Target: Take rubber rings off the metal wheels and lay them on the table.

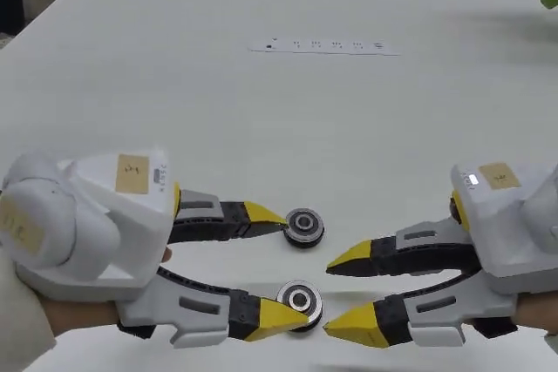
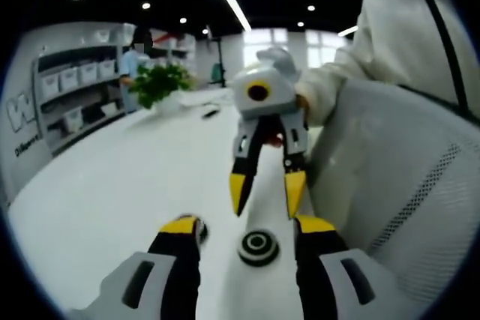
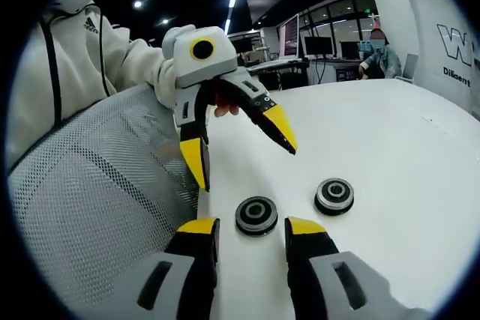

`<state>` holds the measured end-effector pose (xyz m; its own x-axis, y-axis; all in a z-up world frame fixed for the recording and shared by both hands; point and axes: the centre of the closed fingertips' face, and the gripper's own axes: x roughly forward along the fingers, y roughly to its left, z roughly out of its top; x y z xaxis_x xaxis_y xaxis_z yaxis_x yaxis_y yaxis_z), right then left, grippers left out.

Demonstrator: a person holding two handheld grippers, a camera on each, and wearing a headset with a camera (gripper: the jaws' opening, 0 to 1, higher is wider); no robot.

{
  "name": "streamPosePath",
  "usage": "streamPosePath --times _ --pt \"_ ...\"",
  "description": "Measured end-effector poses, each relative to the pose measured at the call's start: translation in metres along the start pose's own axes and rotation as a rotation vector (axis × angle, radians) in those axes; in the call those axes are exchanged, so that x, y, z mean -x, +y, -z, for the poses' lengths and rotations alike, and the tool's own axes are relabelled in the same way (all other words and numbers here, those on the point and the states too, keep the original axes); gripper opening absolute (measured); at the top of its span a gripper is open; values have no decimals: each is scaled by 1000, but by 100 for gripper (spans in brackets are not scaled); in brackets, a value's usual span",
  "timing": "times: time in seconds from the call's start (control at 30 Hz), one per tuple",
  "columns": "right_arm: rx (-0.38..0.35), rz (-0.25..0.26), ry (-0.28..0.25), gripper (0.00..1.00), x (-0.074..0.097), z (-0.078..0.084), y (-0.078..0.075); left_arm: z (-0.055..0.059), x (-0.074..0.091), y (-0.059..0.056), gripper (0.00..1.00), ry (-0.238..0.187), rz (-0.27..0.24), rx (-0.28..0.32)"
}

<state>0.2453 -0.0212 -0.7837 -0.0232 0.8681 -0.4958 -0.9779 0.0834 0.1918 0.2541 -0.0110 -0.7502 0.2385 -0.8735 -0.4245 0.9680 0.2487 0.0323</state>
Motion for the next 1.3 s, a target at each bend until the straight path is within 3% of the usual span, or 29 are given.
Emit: streamPosePath --times 0.57,0.73,0.93,1.3 --pt "-27 3 14 23 -11 16 -5 25 -17 -6 31 54 44 -5" --pt "-23 -6 10 21 -13 16 -3 28 -18 -5 29 60 40 -14" --pt "-28 3 -4 19 -13 13 -4 31 -19 -5 18 63 39 -22" --pt "-35 0 -12 19 -14 12 -4 33 -21 -6 15 68 43 -17"
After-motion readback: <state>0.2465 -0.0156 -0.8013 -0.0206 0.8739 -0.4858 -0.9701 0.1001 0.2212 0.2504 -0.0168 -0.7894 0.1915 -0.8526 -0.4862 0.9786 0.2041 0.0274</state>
